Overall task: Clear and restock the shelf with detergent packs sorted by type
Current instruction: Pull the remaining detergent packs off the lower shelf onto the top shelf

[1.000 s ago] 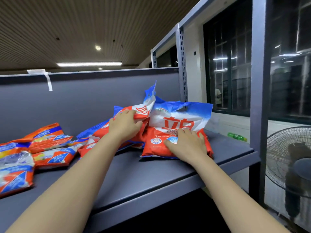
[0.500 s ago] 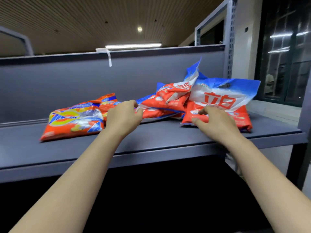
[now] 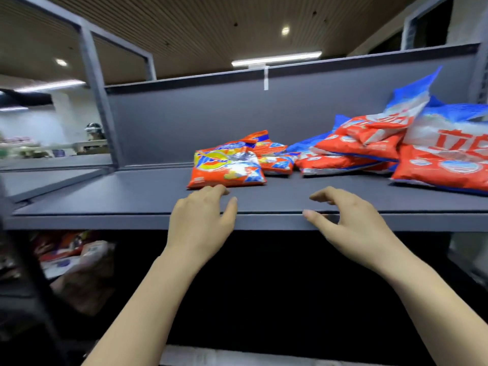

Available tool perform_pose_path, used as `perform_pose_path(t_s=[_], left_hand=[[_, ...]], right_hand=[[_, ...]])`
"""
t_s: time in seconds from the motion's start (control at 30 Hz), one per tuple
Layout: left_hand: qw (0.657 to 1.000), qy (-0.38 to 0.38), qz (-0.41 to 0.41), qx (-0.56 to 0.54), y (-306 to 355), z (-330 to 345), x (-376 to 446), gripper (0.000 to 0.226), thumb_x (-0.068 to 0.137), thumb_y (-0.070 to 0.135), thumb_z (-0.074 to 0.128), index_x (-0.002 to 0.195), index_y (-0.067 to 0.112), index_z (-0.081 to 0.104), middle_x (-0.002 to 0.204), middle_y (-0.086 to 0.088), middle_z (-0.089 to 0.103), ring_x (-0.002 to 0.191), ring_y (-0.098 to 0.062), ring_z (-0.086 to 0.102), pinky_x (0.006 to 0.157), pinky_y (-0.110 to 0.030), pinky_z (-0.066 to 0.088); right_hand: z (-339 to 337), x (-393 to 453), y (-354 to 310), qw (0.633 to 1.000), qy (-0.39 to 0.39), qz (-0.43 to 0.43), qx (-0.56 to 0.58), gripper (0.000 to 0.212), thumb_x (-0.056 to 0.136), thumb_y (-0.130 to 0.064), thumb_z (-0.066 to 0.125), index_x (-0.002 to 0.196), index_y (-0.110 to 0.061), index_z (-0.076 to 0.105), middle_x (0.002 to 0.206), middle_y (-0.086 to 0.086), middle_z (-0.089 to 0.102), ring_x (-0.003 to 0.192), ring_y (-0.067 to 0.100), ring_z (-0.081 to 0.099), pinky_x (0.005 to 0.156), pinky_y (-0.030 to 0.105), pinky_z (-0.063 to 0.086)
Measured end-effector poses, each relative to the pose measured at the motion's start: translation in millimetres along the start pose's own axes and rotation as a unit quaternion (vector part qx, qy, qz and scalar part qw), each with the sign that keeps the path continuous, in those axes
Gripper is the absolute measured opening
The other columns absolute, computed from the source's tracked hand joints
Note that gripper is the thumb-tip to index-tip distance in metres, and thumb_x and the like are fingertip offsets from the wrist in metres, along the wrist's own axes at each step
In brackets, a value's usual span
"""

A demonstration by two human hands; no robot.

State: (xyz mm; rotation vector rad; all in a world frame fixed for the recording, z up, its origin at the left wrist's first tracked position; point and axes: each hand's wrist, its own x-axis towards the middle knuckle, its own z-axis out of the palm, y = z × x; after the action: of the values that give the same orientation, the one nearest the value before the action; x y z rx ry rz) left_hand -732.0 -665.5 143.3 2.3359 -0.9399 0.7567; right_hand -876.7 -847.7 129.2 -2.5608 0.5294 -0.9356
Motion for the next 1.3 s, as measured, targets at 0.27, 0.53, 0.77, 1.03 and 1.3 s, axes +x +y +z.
perform_pose_path(t_s=[0.27,0.53,0.77,1.03,1.3], left_hand=[[0.998,-0.023,-0.044,0.032,-149,-44,-58,0.03,0.094,0.04,0.046,0.115,0.025,0.061,0.112,0.005,0.066,0.106,-0.018,0.058,0.091,-0.034,0.041],[0.989,-0.053,-0.117,0.067,-315,-102,-106,0.032,0.096,0.04,0.044,0.119,0.025,0.06,0.112,0.008,0.065,0.101,-0.016,0.059,0.087,-0.032,0.042],[0.971,-0.083,-0.205,0.093,-440,-145,-140,0.034,0.097,0.042,0.041,0.123,0.026,0.055,0.11,0.008,0.063,0.097,-0.013,0.058,0.086,-0.029,0.043],[0.947,-0.083,-0.283,0.129,-543,-173,-154,0.036,0.098,0.041,0.039,0.127,0.025,0.054,0.111,0.008,0.063,0.096,-0.015,0.06,0.082,-0.03,0.044],[0.942,-0.07,-0.296,0.142,-639,-177,-141,0.037,0.098,0.042,0.039,0.127,0.025,0.054,0.105,0.008,0.065,0.087,-0.015,0.061,0.081,-0.03,0.046]], right_hand=[[104,-33,-129,0.995,-0.073,-0.059,0.02,0.035,0.085,-0.051,0.053,0.114,-0.032,0.057,0.116,-0.016,0.06,0.114,0.007,0.053,0.099,0.034,0.041],[224,-48,-257,0.985,-0.14,-0.092,0.043,0.036,0.086,-0.053,0.05,0.118,-0.035,0.054,0.119,-0.02,0.057,0.114,0.002,0.051,0.098,0.027,0.041],[318,-46,-358,0.97,-0.205,-0.13,0.033,0.038,0.09,-0.051,0.05,0.124,-0.033,0.051,0.124,-0.016,0.056,0.118,0.006,0.05,0.097,0.027,0.04],[402,-24,-440,0.948,-0.266,-0.174,0.029,0.035,0.091,-0.051,0.048,0.12,-0.031,0.05,0.108,-0.013,0.055,0.105,0.01,0.052,0.084,0.027,0.042],[480,3,-496,0.939,-0.291,-0.181,0.036,0.04,0.093,-0.05,0.046,0.127,-0.028,0.048,0.128,-0.011,0.053,0.117,0.01,0.049,0.093,0.03,0.042]])
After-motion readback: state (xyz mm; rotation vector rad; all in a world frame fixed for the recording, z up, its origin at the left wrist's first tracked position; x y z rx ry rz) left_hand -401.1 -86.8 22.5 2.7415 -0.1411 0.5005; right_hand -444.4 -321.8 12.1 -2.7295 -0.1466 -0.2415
